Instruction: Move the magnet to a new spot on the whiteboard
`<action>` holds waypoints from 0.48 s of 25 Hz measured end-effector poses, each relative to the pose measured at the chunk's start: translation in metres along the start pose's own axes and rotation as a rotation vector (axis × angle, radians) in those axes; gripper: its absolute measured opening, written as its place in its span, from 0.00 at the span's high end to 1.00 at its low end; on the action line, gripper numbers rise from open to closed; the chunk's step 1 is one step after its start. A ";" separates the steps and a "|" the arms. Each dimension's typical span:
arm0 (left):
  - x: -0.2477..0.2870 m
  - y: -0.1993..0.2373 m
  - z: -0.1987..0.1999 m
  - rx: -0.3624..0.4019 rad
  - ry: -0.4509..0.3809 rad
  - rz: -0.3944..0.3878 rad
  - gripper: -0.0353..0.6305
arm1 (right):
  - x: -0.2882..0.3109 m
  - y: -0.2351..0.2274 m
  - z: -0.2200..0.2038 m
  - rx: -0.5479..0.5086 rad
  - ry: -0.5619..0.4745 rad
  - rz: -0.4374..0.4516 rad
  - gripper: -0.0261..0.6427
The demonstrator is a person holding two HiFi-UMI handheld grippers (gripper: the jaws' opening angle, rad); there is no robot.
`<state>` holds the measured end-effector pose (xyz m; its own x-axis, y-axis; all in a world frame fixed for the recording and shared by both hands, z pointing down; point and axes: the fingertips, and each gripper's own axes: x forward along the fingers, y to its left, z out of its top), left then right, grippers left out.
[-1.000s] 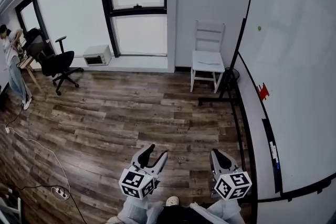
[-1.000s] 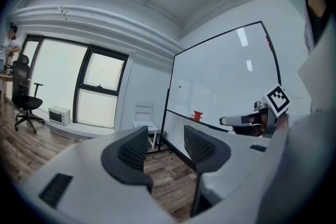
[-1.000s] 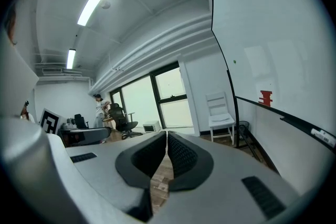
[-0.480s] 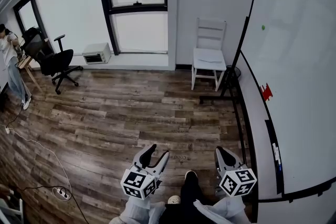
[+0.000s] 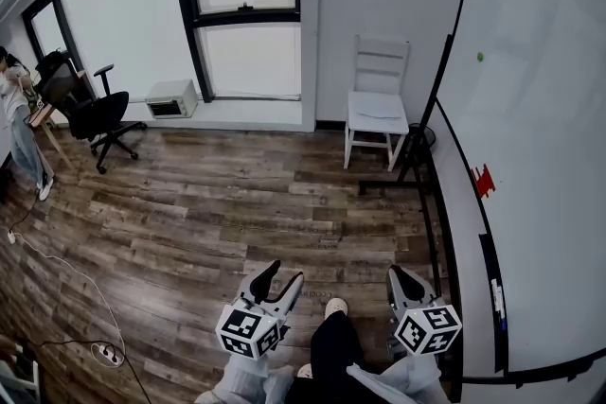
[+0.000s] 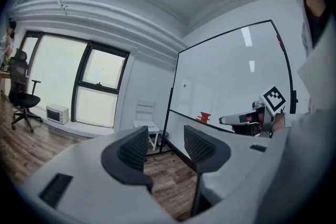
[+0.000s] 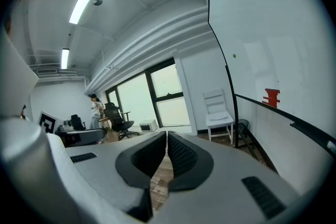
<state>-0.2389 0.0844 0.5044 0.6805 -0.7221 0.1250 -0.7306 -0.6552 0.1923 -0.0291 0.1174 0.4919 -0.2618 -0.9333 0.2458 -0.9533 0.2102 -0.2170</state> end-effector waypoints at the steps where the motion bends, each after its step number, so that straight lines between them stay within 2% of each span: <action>1: 0.007 0.004 0.002 0.003 0.002 0.003 0.64 | 0.006 -0.005 0.003 0.003 -0.002 -0.002 0.91; 12: 0.099 0.034 0.033 0.017 -0.001 -0.001 0.64 | 0.070 -0.069 0.043 -0.002 -0.017 -0.030 0.91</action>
<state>-0.1983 -0.0163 0.4908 0.6814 -0.7214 0.1233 -0.7305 -0.6598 0.1764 0.0247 0.0250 0.4831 -0.2305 -0.9440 0.2361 -0.9610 0.1828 -0.2077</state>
